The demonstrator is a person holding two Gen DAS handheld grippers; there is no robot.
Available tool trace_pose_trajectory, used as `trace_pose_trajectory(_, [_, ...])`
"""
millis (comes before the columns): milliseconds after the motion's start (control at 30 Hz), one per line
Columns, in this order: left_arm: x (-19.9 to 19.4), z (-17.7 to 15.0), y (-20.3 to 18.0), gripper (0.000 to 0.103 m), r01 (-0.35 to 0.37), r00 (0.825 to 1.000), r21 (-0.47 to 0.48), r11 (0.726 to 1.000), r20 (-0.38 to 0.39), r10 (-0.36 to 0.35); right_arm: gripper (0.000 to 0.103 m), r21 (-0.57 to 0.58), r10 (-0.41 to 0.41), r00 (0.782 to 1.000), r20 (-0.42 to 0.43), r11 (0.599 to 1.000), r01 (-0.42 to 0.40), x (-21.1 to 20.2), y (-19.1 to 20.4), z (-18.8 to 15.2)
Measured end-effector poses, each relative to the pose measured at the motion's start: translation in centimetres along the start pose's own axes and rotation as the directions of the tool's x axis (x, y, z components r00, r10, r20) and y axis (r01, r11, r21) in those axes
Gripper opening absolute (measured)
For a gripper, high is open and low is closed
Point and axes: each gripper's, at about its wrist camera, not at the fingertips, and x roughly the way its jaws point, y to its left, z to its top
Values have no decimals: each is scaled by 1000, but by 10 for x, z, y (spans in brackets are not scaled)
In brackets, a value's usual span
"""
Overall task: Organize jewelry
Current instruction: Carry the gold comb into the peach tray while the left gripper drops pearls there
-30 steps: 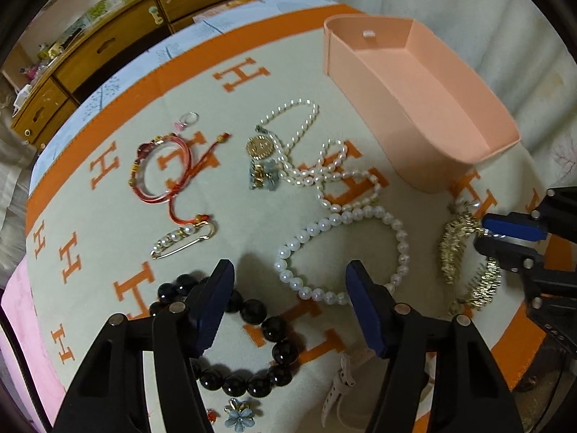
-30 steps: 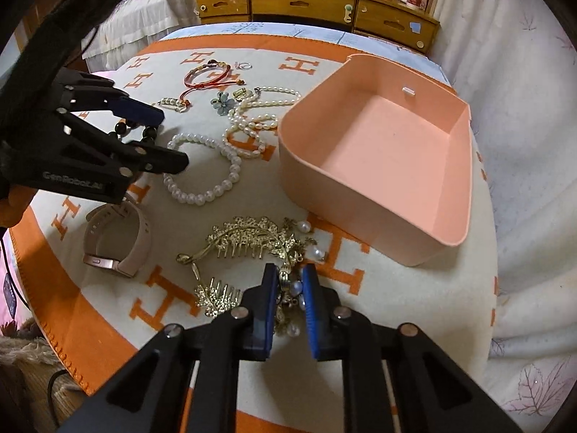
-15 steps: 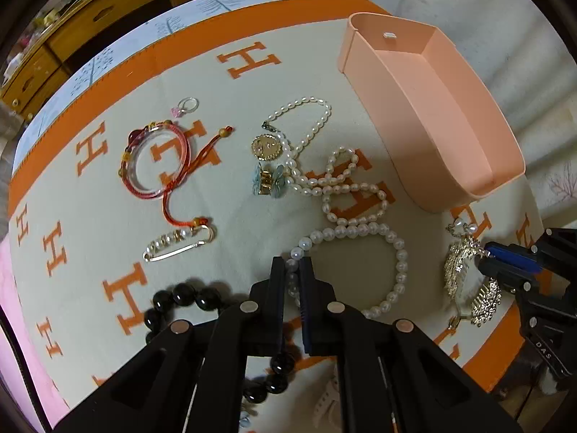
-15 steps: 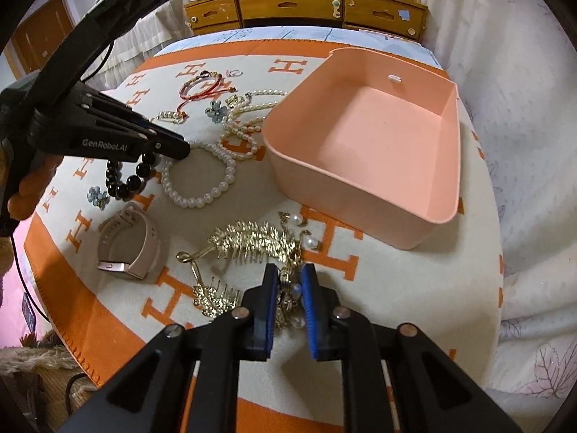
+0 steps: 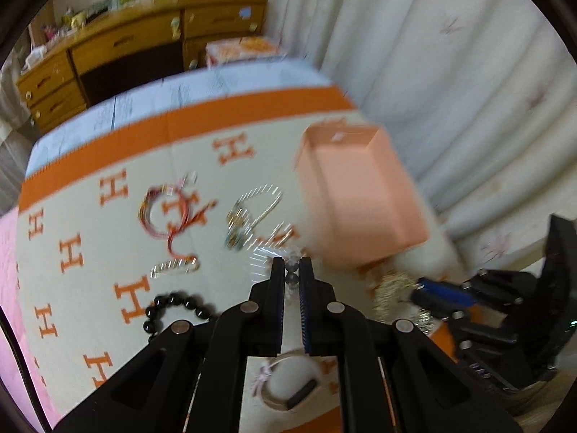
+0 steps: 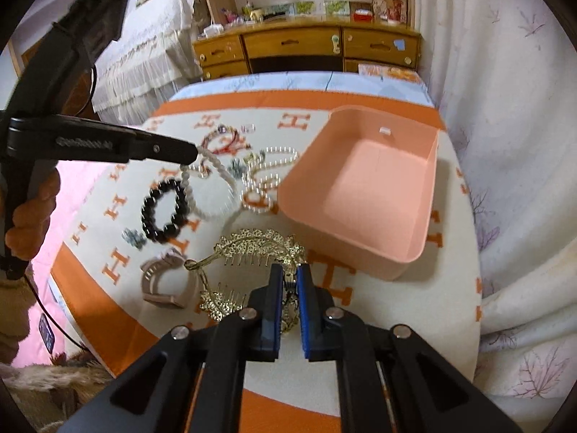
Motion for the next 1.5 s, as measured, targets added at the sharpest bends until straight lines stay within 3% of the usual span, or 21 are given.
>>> trace_pose_trajectory(233, [-35, 26, -47, 5, 23, 994, 53, 998, 110, -29, 8, 64, -53, 995, 80, 997, 48, -14, -22, 20])
trace_pose_trajectory(500, [4, 68, -64, 5, -24, 991, 14, 1000, 133, 22, 8, 158, -98, 990, 104, 984, 81, -1, -57, 43])
trace_pose_trajectory(733, [53, 89, -70, 5, -44, 994, 27, 999, 97, 41, 8, 182, -79, 994, 76, 981, 64, 20, -73, 55])
trace_pose_trajectory(1033, [106, 76, -72, 6, -69, 998, 86, 994, 2, 70, 8, 176, -81, 996, -29, 981, 85, 56, -76, 42])
trace_pose_trajectory(1167, [118, 64, -72, 41, -126, 992, 127, 984, 1, 127, 10, 159, -91, 993, -80, 982, 103, 68, -68, 35])
trace_pose_trajectory(1200, [115, 61, -71, 58, -118, 993, 124, 985, 17, 117, 10, 157, -101, 992, -80, 981, 113, 68, -66, 34])
trace_pose_trajectory(1267, [105, 56, -68, 78, -143, 988, 97, 985, 64, 137, 10, 155, -114, 991, -65, 980, 123, 66, -64, 34])
trace_pose_trajectory(1500, [62, 36, -40, 78, -135, 976, -3, 991, 173, 134, 10, 196, -63, 998, -27, 978, 67, 49, -61, 26])
